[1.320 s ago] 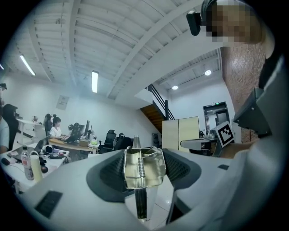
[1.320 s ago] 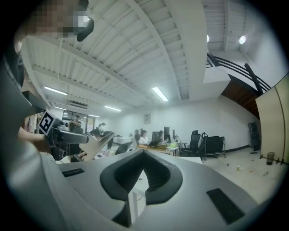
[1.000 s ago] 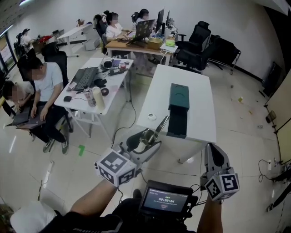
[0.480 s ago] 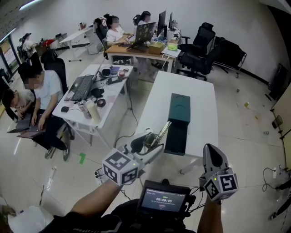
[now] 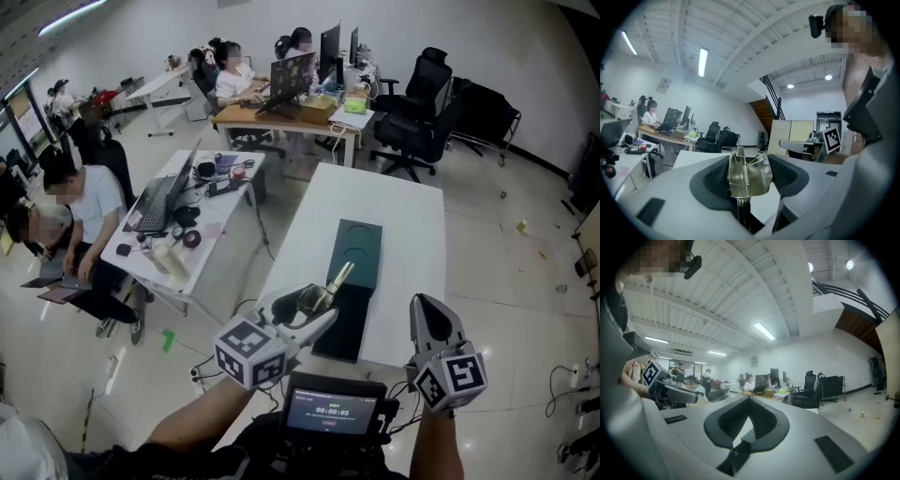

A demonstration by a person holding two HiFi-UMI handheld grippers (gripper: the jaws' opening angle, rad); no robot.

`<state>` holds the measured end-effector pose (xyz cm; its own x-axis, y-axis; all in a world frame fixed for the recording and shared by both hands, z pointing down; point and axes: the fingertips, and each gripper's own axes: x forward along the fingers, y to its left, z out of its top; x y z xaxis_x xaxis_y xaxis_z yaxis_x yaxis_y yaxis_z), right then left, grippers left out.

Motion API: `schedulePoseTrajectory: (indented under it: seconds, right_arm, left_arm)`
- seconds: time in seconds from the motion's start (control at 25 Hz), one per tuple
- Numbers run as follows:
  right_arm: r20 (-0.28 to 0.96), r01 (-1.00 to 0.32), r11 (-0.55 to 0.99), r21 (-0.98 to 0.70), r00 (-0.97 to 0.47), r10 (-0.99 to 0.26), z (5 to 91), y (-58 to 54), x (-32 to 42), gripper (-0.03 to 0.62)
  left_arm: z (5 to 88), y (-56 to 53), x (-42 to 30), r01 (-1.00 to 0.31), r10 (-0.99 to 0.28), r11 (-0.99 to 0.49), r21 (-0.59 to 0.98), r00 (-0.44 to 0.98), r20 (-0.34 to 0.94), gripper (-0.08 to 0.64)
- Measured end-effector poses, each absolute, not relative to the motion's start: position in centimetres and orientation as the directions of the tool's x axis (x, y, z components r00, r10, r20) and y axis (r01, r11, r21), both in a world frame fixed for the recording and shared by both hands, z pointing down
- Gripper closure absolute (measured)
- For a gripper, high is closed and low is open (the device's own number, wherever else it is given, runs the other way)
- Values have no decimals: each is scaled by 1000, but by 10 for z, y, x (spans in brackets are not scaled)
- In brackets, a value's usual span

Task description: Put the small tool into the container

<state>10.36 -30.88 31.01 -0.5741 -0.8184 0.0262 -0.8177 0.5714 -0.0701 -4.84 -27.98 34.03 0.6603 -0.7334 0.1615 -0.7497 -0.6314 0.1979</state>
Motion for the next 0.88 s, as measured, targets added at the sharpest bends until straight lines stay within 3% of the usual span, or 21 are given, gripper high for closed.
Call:
schedulePoseTrajectory:
  seconds: [0.28,0.52,0.88]
  right_arm:
    - [52,-797,598,-81,-603,-796,322,-372,110,589]
    - [90,-833,540,-123,-551,-830,342,-381,104,589]
    - [177,-881,453,-138,-472,-864,392,-390,115,589]
  left_arm:
    - [371,-337,-39,-780,-746,-582,230,624,231,284]
    - [443,-366,-48,-763,-682,-506,403,640,355,284]
    - [546,-396,-22,-773,-563,-514,371,631,534,284]
